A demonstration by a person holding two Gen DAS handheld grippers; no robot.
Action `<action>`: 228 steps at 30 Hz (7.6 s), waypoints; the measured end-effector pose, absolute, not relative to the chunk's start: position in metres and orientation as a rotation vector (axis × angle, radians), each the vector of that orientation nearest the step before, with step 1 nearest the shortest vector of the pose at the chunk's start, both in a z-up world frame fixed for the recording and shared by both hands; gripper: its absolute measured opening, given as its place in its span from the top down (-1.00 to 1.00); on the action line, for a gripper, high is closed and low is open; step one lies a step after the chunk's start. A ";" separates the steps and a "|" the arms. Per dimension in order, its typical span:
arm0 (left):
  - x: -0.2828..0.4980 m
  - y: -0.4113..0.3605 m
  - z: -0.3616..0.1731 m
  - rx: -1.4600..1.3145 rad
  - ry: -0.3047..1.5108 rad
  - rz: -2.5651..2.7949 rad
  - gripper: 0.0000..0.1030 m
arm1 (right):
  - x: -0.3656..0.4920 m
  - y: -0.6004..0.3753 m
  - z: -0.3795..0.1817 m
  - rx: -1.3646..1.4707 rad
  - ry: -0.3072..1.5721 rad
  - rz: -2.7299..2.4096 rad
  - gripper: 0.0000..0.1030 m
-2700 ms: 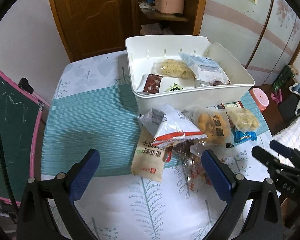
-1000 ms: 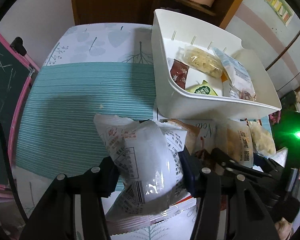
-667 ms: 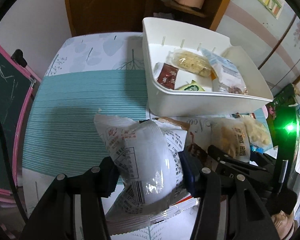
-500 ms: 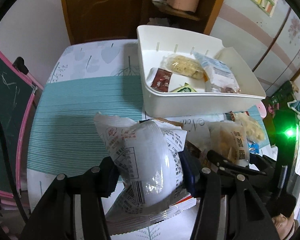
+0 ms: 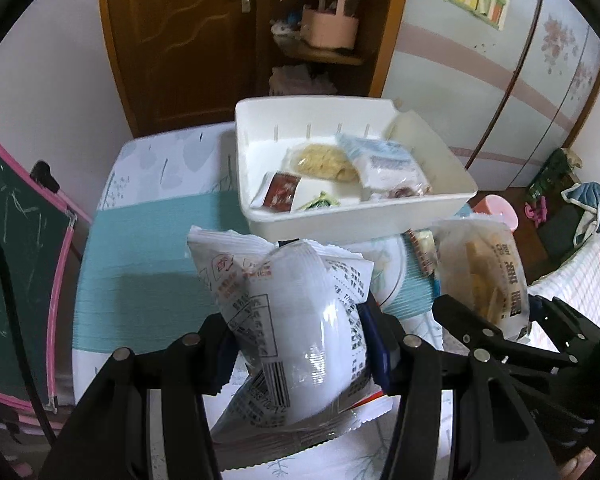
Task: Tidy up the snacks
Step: 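Lift both packets over the white basket and release them inside, then withdraw both open tools from the basket toward the remaining snacks, then grasp the beige biscuit bag with left tool while right tool grasps orange-red packet, then lift both packets over the white basket and release them inside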
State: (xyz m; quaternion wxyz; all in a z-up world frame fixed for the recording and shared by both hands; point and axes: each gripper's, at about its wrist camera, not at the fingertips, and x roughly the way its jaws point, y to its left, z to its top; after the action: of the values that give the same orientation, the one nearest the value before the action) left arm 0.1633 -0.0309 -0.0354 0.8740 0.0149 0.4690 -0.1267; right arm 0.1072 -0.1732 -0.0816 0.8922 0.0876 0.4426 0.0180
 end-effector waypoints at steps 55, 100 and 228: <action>0.341 -0.086 0.005 -0.032 0.926 -0.143 -0.95 | 0.250 -0.203 -0.049 0.130 0.815 -0.008 -1.00; 0.114 -0.051 0.027 0.103 0.797 -0.274 -0.95 | 0.056 -0.155 -0.031 0.022 0.748 0.035 -1.00; 0.100 -0.025 -0.008 0.203 0.867 -0.270 -0.01 | 0.054 -0.153 -0.074 0.026 0.844 0.138 -0.02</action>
State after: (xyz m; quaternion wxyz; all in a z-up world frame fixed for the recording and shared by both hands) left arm 0.1002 -0.0250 -0.0076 0.8936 0.0979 0.4182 -0.1303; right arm 0.0541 -0.1527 -0.0736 0.9098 0.0128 0.4094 0.0667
